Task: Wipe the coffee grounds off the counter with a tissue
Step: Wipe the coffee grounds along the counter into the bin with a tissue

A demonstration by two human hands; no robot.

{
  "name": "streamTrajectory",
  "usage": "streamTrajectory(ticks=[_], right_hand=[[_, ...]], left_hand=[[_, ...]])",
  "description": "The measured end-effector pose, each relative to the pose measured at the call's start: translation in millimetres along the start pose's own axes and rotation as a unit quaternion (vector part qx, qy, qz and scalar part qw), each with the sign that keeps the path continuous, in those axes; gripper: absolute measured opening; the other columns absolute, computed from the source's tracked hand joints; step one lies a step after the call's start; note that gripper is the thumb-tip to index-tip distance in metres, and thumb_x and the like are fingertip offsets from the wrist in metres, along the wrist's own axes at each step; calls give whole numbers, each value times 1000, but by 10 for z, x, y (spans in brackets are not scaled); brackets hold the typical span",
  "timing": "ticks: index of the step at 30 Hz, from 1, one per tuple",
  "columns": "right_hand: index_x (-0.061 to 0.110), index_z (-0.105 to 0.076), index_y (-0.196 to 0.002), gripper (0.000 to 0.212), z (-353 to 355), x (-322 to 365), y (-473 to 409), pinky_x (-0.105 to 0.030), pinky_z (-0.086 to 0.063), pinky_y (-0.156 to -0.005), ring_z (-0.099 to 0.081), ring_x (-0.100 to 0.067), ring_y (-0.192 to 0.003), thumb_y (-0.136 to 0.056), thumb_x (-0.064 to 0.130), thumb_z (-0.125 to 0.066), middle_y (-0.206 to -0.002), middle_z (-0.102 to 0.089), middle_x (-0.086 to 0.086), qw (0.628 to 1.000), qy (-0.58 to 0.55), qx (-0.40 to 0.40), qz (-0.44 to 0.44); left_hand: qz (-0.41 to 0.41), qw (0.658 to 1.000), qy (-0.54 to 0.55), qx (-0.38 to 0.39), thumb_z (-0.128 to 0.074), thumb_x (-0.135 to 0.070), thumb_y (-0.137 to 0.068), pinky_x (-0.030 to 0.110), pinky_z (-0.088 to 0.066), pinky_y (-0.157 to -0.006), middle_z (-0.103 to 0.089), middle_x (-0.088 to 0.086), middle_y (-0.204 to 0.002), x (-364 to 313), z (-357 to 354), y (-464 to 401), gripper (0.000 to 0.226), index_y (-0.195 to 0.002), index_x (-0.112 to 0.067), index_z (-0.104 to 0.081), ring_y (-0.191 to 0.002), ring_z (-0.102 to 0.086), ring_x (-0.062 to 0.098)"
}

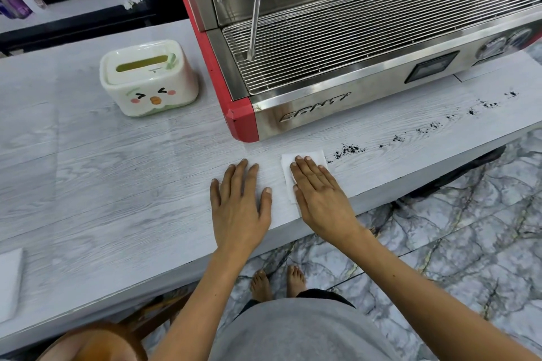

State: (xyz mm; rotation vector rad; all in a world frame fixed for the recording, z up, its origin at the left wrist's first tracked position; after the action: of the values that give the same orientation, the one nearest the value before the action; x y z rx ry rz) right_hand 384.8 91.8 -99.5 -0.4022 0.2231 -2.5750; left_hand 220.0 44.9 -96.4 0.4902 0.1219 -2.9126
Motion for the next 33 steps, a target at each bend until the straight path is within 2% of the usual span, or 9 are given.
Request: streamTrajectory(ticks=[4,14,22,29,33], right_hand=[[2,-45,-140,47,-1,-23,-58,-42,-30,-115,-33,-23,-141,-100,23,-33,-148,-41,-14,1000,-3,4,-1],[2,-47,-139,45,57,-163,-12,-41,-29,-115,-36,-23,-139,-100,21,-34,-147,-44,-14,998,-5,-18,-58],[2,-45,-140,46,36,-106,42,-42,-30,-115,-36,-23,-139,-101,22,-33,-147,-43,-15,1000,3,-4,-14],[1,-38,-144,50,-9,-186,-80,-43,-28,-116,-31,-25,-142,-102,25,-30,-151,-36,-15,1000,-12,21,-16],[0,-40,-142,50,26,-266,-70,-43,-29,-115,-33,-26,-141,-101,25,-31,-150,-38,-15,999,-1,16,-34]], left_hand=[[-1,1000,-8,8,-25,-52,-101,50,-9,-123,-24,-2,-164,-6,-9,0,60,-154,-24,-29,-153,-14,20],[-4,1000,-6,-1,-29,-50,-100,53,-13,-122,-29,1,-162,-25,18,3,59,-152,-21,-34,-151,-20,24],[22,1000,-5,-7,-29,-50,-100,49,-10,-123,-28,-1,-162,-234,-51,-79,59,-152,-22,-34,-151,-18,22],[57,998,13,-35,-34,-47,-99,49,-12,-122,-32,-2,-160,-345,-85,-100,56,-149,-22,-38,-150,-21,21],[61,997,9,-42,-36,-46,-98,48,-13,-122,-33,-2,-159,-329,-84,-101,55,-148,-24,-39,-149,-22,21]])
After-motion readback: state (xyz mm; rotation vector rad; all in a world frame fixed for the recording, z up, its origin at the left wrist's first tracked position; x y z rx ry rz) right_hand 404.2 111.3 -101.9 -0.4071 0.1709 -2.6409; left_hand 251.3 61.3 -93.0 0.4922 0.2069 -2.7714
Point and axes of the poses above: each hand's wrist, its own y-axis away from the middle knuckle, its own z-axis out of the back of the hand, x = y × z, the point moved 4 cm from there along -y, towards the middle knuckle
